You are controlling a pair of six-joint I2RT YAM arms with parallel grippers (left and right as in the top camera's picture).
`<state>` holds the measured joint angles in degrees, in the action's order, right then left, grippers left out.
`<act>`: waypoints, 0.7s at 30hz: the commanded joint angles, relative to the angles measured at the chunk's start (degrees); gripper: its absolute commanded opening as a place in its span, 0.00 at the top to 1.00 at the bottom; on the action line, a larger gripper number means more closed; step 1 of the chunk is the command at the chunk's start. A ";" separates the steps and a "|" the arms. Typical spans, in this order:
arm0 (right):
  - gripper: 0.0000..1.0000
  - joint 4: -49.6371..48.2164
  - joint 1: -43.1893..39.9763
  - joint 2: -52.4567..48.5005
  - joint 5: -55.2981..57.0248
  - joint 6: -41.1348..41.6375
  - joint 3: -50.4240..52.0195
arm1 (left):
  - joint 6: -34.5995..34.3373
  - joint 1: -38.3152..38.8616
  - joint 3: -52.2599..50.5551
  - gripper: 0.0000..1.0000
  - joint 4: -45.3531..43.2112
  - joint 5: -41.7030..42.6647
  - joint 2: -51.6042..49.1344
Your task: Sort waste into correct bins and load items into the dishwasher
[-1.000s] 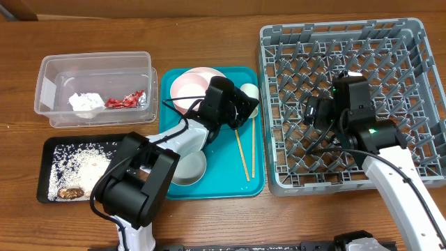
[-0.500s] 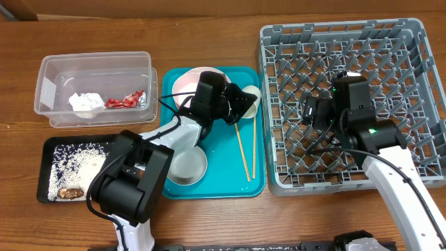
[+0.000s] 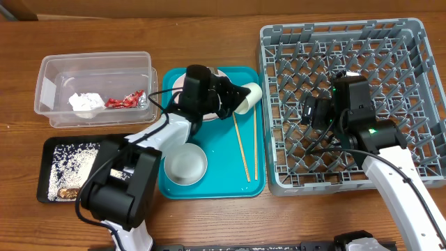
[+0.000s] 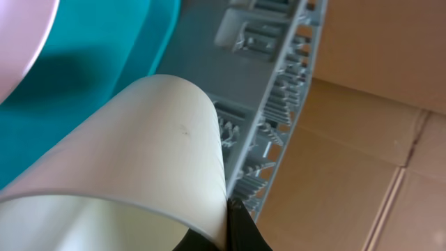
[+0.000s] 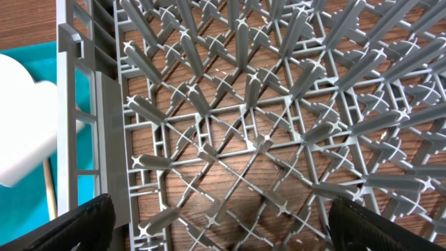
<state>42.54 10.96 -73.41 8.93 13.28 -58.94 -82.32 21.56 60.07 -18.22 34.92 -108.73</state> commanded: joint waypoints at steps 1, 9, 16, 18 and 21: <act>0.00 -0.39 0.17 0.63 -0.26 -0.02 -0.98 | 1.60 -1.27 -0.22 0.96 -0.04 3.23 2.03; 0.00 -0.42 0.17 0.63 -3.10 -0.02 -0.98 | 2.64 -4.42 -0.22 0.96 -1.03 6.82 2.16; 0.00 -4.63 0.17 0.66 -17.90 -0.04 -1.01 | 3.15 -9.51 -0.22 0.96 -2.25 13.05 4.61; 0.00 -6.49 0.15 0.70 -24.59 -0.07 -1.09 | 3.08 -11.39 -0.22 0.96 -2.27 16.39 5.09; 0.00 -10.64 -0.79 0.79 -38.62 -0.04 -1.14 | 3.08 -14.34 -0.22 0.96 -3.54 23.06 5.62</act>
<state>34.94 10.94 -73.41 -11.46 13.26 -58.94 -80.79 10.50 60.07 -20.29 48.49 -105.71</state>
